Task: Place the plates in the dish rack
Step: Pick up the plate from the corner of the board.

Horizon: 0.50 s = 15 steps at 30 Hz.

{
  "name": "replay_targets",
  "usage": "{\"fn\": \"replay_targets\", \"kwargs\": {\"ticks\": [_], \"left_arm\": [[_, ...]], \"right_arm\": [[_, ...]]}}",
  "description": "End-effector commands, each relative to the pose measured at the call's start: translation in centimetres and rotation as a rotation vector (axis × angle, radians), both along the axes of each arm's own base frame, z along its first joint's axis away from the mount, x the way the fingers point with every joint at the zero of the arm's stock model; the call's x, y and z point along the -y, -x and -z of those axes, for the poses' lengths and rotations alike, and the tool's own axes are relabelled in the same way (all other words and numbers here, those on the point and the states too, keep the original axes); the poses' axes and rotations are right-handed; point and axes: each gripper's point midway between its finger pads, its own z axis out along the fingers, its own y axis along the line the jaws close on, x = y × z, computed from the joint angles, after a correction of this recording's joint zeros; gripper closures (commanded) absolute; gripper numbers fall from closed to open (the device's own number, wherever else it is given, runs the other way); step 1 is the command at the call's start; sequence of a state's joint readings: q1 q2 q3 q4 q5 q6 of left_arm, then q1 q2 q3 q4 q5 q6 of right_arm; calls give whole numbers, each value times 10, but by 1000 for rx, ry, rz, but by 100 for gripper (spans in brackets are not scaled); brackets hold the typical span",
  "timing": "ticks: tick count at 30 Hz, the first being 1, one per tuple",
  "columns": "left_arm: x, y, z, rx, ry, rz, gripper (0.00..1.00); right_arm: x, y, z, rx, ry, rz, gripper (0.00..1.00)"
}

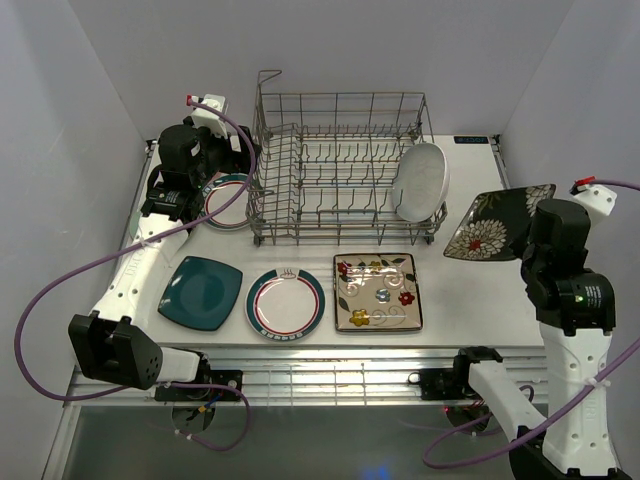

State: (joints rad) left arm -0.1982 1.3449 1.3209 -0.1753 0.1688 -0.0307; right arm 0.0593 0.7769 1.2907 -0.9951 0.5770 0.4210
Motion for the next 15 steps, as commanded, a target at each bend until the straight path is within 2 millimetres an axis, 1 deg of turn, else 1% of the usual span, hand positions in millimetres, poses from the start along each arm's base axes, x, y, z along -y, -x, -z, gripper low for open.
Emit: {"fn": "replay_targets", "kwargs": {"ticks": [1,3,4,5,6,7,10,11,12,15], "left_arm": [[-1,7,-14,36,3,10,2],[-2,6,-13,34,1,8,2],[-2,6,-14,35,1,7,2],[-2,6,-14,36,-1,7,2],[-2,7,-15,38,0,7,2],[-2,7,-15,37,1,7,2],[-2,6,-14,36,-1,5,2],[-2,6,-13,35,-1,5,2],[-2,6,-13,35,-1,5,2],[-2,5,-13,33,-2,4,2]], "right_arm": [[-5,-10,-94,335,-4,-44,92],[-7,-7,-106,370,4,-64,92],[-9,-4,-116,398,4,-75,92],[-9,-2,-123,412,4,-80,92],[-10,-2,-124,402,6,-86,92],[-12,1,-135,427,2,-100,92],[-20,-3,-143,427,-4,-147,92],[-22,-2,-151,444,-7,-159,92],[-23,-3,-152,444,-7,-165,92],[-27,-2,-166,477,-16,-188,92]]}}
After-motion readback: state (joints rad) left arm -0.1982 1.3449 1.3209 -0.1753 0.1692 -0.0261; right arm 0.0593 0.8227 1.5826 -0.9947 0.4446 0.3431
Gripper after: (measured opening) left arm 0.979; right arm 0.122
